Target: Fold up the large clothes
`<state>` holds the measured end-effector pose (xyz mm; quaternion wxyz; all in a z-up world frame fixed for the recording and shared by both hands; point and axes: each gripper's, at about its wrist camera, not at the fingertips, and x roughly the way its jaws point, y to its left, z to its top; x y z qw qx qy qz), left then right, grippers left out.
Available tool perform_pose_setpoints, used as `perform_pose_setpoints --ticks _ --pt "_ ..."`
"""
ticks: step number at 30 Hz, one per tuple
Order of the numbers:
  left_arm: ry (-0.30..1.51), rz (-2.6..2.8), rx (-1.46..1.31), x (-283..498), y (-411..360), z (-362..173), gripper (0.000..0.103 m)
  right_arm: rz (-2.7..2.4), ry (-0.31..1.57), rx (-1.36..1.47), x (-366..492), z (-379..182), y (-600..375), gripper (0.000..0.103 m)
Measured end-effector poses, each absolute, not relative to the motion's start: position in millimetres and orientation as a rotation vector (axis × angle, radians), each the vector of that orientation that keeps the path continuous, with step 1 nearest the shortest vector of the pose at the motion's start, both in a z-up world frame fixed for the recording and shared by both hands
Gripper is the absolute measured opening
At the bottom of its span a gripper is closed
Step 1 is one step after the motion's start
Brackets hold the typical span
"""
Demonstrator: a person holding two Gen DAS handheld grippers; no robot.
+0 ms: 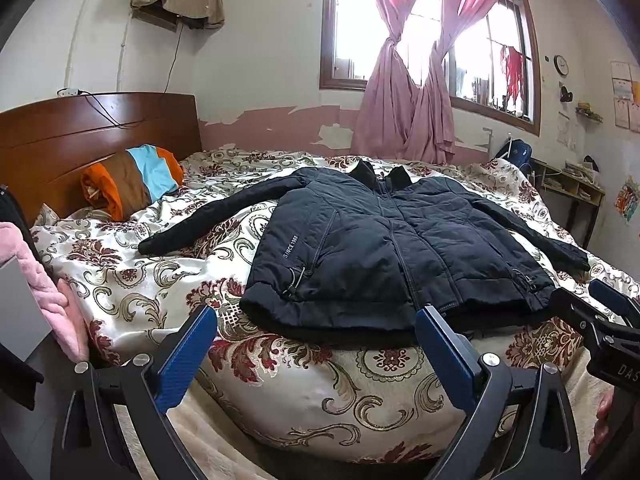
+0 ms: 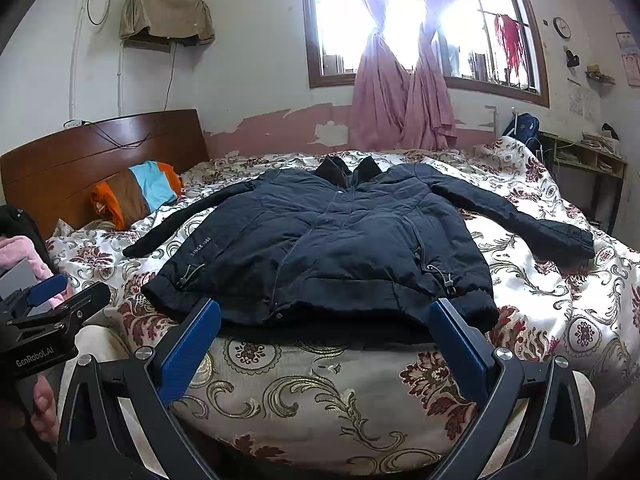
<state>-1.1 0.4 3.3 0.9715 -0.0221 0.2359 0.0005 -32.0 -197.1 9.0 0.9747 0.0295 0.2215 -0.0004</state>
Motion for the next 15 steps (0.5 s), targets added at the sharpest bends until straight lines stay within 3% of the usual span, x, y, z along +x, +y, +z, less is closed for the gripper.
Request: perform_pose_setpoints --ticks 15 --pt "0.473 0.002 -0.042 -1.8 -0.4 3.2 0.100 0.002 0.446 0.058 -32.9 7.4 -197.9 0.102"
